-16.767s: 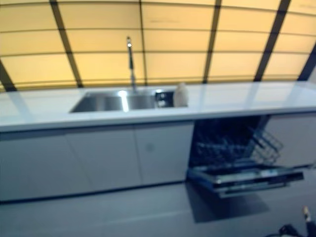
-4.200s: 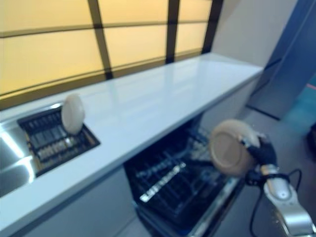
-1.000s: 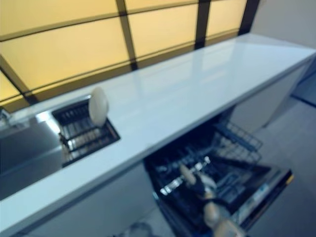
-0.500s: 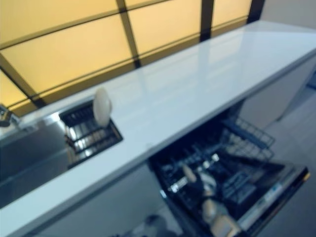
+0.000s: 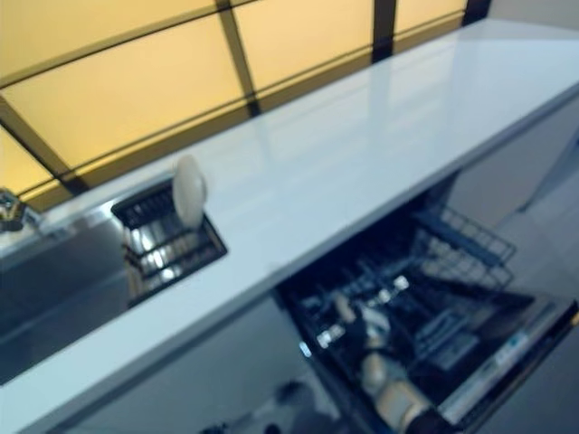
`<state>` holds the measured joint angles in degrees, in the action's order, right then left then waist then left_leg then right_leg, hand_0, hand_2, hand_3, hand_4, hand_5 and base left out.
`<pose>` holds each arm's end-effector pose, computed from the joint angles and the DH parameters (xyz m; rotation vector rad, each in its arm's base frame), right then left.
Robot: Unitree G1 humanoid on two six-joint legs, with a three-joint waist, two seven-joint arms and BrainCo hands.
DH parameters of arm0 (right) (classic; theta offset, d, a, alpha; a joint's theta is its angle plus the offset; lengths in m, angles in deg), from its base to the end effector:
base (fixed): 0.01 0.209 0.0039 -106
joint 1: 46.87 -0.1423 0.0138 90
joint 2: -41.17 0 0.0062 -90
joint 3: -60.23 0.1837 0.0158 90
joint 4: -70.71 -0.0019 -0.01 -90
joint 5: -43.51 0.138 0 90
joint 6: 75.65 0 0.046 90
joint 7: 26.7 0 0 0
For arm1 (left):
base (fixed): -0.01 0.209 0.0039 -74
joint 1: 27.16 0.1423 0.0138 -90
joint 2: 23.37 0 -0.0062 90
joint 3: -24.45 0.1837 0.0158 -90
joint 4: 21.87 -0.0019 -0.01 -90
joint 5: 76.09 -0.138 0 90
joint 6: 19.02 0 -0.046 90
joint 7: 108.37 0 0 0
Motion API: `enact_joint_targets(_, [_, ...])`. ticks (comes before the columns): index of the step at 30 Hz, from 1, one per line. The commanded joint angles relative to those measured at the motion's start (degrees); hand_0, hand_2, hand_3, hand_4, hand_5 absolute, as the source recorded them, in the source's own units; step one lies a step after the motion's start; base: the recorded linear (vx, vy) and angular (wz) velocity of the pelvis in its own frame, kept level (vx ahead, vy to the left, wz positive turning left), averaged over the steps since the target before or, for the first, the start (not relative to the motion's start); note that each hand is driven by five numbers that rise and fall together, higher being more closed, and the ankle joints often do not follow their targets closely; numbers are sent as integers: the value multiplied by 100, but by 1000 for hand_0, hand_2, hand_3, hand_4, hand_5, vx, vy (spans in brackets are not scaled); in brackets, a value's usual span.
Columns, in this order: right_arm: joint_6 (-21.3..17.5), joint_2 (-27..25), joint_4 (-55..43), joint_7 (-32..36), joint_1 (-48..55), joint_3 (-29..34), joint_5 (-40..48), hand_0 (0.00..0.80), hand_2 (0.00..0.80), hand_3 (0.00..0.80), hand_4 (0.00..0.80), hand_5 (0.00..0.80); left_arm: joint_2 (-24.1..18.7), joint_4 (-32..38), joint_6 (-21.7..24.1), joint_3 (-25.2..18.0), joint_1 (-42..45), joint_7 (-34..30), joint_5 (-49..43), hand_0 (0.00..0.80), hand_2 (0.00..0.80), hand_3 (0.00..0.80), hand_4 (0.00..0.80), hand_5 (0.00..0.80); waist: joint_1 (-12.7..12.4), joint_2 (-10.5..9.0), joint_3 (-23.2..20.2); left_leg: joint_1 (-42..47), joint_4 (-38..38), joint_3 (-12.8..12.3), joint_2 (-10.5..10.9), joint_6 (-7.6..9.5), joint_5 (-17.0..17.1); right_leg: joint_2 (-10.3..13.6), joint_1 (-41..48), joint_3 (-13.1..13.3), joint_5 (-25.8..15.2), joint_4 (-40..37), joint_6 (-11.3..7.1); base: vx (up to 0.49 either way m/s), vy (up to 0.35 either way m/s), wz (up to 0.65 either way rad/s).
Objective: Take plates into dishwasher
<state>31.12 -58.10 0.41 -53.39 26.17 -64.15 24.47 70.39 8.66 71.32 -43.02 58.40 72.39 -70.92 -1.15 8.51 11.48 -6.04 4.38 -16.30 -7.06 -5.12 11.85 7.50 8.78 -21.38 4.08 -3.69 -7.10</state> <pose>0.2340 -0.1571 0.0104 -1.0532 0.1044 -0.0221 0.1253 0.1819 -0.1028 0.3373 0.9842 -0.1934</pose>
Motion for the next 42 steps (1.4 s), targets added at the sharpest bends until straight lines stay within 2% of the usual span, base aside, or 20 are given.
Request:
enact_joint_targets(1, [221,197,326,-29,-308,52,-6,800,800,800,800,800,-163,18,71,195,-473,-13,-223,0,0,0,0,0,-223,-308,262,-391,-431,131,137,-156,-418,433,-572,246,-104,663,47,-13,1,10])
enact_joint_targets(22, [565,476,865,118,-635,111,125,800,800,800,800,800,-233,127,-4,228,-593,50,-213,0,0,0,0,0,-297,-360,455,-345,-342,245,174,-123,-379,382,-778,169,-196,762,88,-2,-2,2])
enact_joint_targets(34, [857,478,1297,176,-815,244,481,800,800,800,800,800,-236,133,-47,289,-559,28,-166,0,0,0,0,0,-346,-262,456,-245,-333,297,209,-128,-367,407,-778,86,-190,853,131,21,12,5])
enact_joint_targets(42, [952,459,1419,316,-790,294,350,800,800,800,800,800,-215,129,-4,301,-487,20,-145,0,0,0,0,0,-330,-214,464,-158,-330,297,211,-133,-361,423,-784,65,-182,928,148,29,11,4])
